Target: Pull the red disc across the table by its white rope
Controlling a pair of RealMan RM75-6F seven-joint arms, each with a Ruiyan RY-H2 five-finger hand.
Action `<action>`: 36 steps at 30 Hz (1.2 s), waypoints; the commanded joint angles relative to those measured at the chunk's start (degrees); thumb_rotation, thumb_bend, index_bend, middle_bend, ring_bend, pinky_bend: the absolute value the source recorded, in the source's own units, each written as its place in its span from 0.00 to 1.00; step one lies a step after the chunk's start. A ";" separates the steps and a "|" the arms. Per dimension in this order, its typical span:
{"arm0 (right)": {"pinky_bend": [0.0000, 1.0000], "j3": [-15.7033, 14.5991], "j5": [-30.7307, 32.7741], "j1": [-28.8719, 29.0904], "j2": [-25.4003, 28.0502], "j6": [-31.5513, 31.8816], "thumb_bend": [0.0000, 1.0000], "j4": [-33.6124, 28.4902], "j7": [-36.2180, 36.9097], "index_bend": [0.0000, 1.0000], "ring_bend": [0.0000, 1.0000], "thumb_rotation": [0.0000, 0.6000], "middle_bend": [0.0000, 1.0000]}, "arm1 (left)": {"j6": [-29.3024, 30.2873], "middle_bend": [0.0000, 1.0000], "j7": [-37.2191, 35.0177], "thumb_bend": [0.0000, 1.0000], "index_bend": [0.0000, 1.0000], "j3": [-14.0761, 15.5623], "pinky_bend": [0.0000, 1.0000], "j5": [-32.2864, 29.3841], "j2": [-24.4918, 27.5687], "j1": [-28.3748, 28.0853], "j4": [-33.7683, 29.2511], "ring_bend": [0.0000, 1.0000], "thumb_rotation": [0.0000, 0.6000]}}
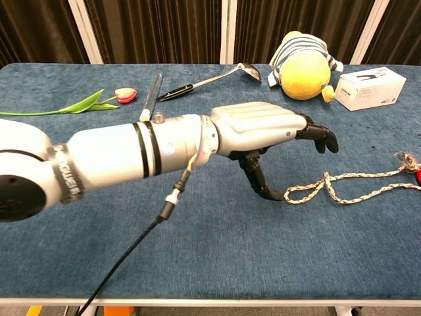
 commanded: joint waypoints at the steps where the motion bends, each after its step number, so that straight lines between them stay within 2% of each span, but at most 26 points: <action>1: 0.00 -0.04 0.14 -0.14 -0.02 -0.03 0.26 0.25 0.19 0.00 0.00 1.00 0.00 | 0.74 0.19 -2.14 0.21 0.18 0.72 0.19 0.08 -2.07 -1.69 3.03 0.10 1.00; 12: 0.00 -0.01 0.88 -0.18 -0.41 -1.15 0.26 1.76 1.53 0.00 0.00 1.00 0.00 | 2.43 0.19 -5.97 0.21 0.18 2.38 0.19 0.38 -6.70 -5.25 8.11 0.10 1.00; 19: 0.00 0.15 1.54 -0.46 -0.53 -1.46 0.26 2.74 2.62 0.00 0.00 1.00 0.00 | 2.30 0.19 -5.30 0.21 0.18 3.31 0.19 0.14 -8.71 -6.72 12.65 0.10 1.00; 26: 0.00 0.35 1.78 -0.53 -0.79 -1.68 0.27 3.72 3.52 0.00 0.00 1.00 0.00 | 2.62 0.21 -5.57 0.21 0.18 4.87 0.19 0.19 -9.41 -7.22 14.13 0.10 1.00; 36: 0.00 0.49 1.88 -0.63 -0.89 -1.77 0.27 4.03 3.77 0.00 0.00 1.00 0.00 | 3.25 0.33 -5.08 0.21 0.19 6.35 0.19 -0.32 -9.91 -6.96 15.99 0.10 1.00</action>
